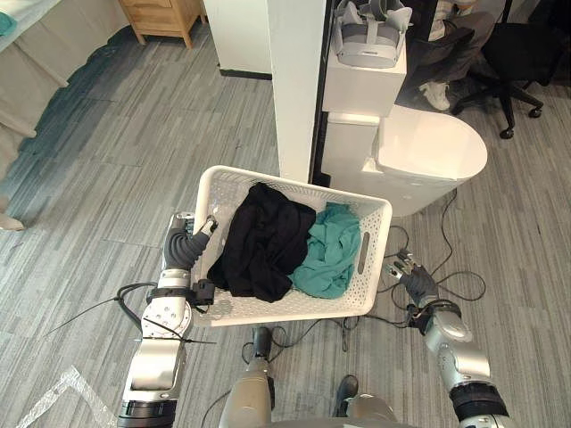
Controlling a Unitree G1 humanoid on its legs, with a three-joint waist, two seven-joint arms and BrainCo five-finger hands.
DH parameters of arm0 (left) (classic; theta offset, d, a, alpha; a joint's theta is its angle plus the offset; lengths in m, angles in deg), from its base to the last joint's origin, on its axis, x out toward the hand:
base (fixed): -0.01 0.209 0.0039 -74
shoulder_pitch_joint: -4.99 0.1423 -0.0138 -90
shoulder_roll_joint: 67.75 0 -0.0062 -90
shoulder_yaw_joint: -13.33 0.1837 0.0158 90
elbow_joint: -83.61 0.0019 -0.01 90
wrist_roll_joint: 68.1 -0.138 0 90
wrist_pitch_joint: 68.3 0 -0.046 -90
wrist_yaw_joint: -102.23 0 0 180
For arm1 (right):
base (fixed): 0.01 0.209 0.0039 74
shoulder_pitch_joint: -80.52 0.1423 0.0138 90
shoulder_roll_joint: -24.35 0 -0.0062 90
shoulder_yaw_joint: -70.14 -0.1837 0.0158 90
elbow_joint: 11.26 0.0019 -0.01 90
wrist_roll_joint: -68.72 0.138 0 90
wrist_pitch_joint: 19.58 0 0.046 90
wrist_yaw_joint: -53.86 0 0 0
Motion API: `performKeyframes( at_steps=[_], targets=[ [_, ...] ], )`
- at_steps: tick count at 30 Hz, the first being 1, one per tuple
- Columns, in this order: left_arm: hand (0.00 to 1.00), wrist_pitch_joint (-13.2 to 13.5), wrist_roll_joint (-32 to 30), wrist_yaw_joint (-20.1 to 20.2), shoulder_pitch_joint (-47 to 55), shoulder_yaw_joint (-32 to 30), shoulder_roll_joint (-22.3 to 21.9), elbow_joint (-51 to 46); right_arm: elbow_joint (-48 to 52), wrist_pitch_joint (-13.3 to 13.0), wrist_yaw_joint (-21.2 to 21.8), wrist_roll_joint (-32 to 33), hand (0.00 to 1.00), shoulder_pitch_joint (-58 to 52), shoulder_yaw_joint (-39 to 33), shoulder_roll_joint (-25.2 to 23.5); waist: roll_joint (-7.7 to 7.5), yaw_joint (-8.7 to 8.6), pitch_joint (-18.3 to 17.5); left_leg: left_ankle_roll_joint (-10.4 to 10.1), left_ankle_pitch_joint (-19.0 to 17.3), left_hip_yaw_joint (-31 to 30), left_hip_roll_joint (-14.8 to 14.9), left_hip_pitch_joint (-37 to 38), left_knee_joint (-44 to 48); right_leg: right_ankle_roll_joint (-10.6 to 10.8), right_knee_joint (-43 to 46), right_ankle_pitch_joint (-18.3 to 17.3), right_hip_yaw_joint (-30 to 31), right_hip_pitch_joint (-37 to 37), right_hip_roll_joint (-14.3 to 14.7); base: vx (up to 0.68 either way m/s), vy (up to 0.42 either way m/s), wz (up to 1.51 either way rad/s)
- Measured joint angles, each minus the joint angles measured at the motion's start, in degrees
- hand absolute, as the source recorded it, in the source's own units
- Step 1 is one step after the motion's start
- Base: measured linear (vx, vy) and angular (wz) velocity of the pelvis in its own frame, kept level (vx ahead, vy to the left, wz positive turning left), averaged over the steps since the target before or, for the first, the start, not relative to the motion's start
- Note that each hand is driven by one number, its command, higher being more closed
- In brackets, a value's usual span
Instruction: Pick up the laundry basket with both hands and put the clothes into the washing machine.
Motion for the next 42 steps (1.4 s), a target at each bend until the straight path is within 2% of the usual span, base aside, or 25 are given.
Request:
performKeyframes(
  at_steps=[5,11,12,16,17,21,29,31,36,38,42],
  targets=[
    [1.0,0.0,0.1,0.0,-2.3,3.0,1.0,-0.2,-7.4,0.0,-0.4,0.0,0.0,7.7,0.8,0.1,0.26,1.35,0.5,0.2,0.4,-0.6,0.1,-1.8,0.9,0.0,1.1,0.0,0.3,-1.4,0.0,-0.02,-0.008,-0.02],
    [1.0,0.0,3.7,-0.5,-4.4,4.9,1.6,-0.6,-20.5,-0.1,-3.5,0.3,0.0,23.7,0.6,2.3,1.59,3.14,4.5,0.5,0.7,-0.8,0.2,-2.6,1.1,0.0,2.7,0.0,0.7,-2.9,-0.1,-0.05,-0.005,-0.02],
    [1.0,0.0,4.9,-1.0,-4.6,4.9,1.7,-1.1,-23.8,-0.1,-4.1,0.7,0.0,28.1,0.6,2.9,1.89,4.0,5.2,0.4,0.8,-0.8,0.4,-3.7,1.2,0.0,3.5,0.0,1.2,-4.6,-0.1,-0.06,-0.008,-0.08],
    [1.0,0.0,7.3,-1.8,-4.9,4.9,1.8,-1.1,-30.0,-0.1,-5.1,2.2,0.0,37.0,0.6,3.6,2.24,5.41,8.3,0.5,0.9,-0.6,0.6,-4.9,2.8,0.0,4.2,0.0,1.7,-5.5,-0.1,-0.03,-0.011,-0.07],
    [1.0,0.0,7.4,-2.0,-4.9,5.0,1.8,-1.1,-31.7,-0.1,-5.2,2.3,1.0,38.6,0.6,3.9,2.25,5.94,8.6,0.5,0.9,-0.5,0.6,-5.2,3.0,0.0,4.3,0.0,1.8,-5.8,-0.1,0.0,0.0,0.0],
    [1.0,0.0,8.8,-2.7,-5.0,5.0,1.8,-1.1,-38.8,-0.1,-6.2,3.6,1.0,45.7,0.9,4.2,2.45,6.91,10.6,0.5,0.9,-0.6,1.0,-6.2,3.4,0.0,4.3,0.0,1.7,-6.4,0.0,0.0,0.0,0.0],
    [1.0,0.0,8.9,-3.8,-5.0,5.0,2.2,-1.1,-38.9,0.1,-7.0,4.5,1.0,46.3,4.0,4.3,2.42,7.07,11.0,0.5,0.9,-0.8,1.3,-7.2,4.2,-0.1,3.4,0.0,1.6,-6.5,0.6,0.01,-0.014,0.01],
    [1.0,0.0,9.0,-4.0,-4.9,4.6,1.8,-1.1,-32.6,1.3,-9.1,3.7,1.0,45.2,4.0,4.7,2.41,6.71,11.0,0.5,0.9,-0.5,1.7,-7.1,4.2,-0.3,3.3,0.2,1.7,-6.5,0.8,-0.02,-0.024,-0.06],
    [1.0,0.3,9.1,-3.8,-4.8,2.7,0.1,-2.4,-12.0,1.7,-11.7,-2.5,1.0,37.1,2.3,5.2,2.32,5.52,11.0,0.4,0.8,0.5,2.0,-5.1,3.8,-0.4,3.2,0.3,2.0,-5.0,1.0,-0.01,-0.011,-0.04],
    [1.0,0.4,9.0,-3.6,-4.8,2.8,-0.3,-3.5,-4.8,1.7,-12.5,-4.0,1.0,32.4,0.2,4.4,2.24,4.95,10.9,0.2,0.7,0.5,1.9,-3.3,3.1,-0.4,2.7,0.2,2.0,-3.4,0.9,0.0,0.0,0.0],
    [1.0,1.4,9.0,-3.5,-4.3,2.6,-0.5,-3.5,7.9,1.8,-14.0,-8.2,1.0,23.2,-3.1,0.6,1.16,2.59,10.1,0.2,0.7,0.5,1.4,-0.1,1.8,-0.4,1.5,0.2,1.9,-0.4,1.0,0.0,0.0,0.0]
  ],
)
